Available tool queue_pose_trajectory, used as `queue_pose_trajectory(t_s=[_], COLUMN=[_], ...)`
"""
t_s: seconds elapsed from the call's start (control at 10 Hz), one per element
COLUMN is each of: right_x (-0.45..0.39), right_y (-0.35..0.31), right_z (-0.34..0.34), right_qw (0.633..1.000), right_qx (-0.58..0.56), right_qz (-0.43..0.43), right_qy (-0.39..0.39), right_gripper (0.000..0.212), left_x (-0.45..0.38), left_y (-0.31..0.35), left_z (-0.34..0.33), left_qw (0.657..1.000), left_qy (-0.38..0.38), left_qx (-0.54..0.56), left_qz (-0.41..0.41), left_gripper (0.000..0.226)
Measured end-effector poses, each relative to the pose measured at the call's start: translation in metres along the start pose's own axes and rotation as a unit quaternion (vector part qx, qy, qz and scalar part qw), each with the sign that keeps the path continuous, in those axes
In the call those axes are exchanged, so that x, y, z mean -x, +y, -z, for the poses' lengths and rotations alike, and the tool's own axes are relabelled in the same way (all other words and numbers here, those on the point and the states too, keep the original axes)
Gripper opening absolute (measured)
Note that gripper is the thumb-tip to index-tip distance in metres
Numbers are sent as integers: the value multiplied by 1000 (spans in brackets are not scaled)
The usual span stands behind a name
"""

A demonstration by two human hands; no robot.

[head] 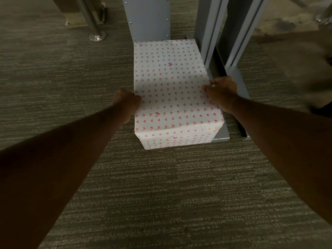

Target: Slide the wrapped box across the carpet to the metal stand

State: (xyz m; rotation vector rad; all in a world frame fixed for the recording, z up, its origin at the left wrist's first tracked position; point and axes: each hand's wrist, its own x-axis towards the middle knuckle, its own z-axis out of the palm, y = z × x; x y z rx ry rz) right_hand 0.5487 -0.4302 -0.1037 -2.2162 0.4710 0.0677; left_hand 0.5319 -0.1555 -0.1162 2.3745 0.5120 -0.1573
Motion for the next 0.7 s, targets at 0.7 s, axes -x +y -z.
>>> queue_pose_trajectory(t_s=[0.7], right_x=[94], right_y=[-6], right_z=[-3], right_qw=[896], right_qx=[353], right_qz=[269], right_qy=[13], right_gripper=[104], left_x=[78], left_y=[20], left_z=[27], left_qw=[903], left_qy=[18], left_qx=[-315], left_qz=[-293], left_gripper=[106])
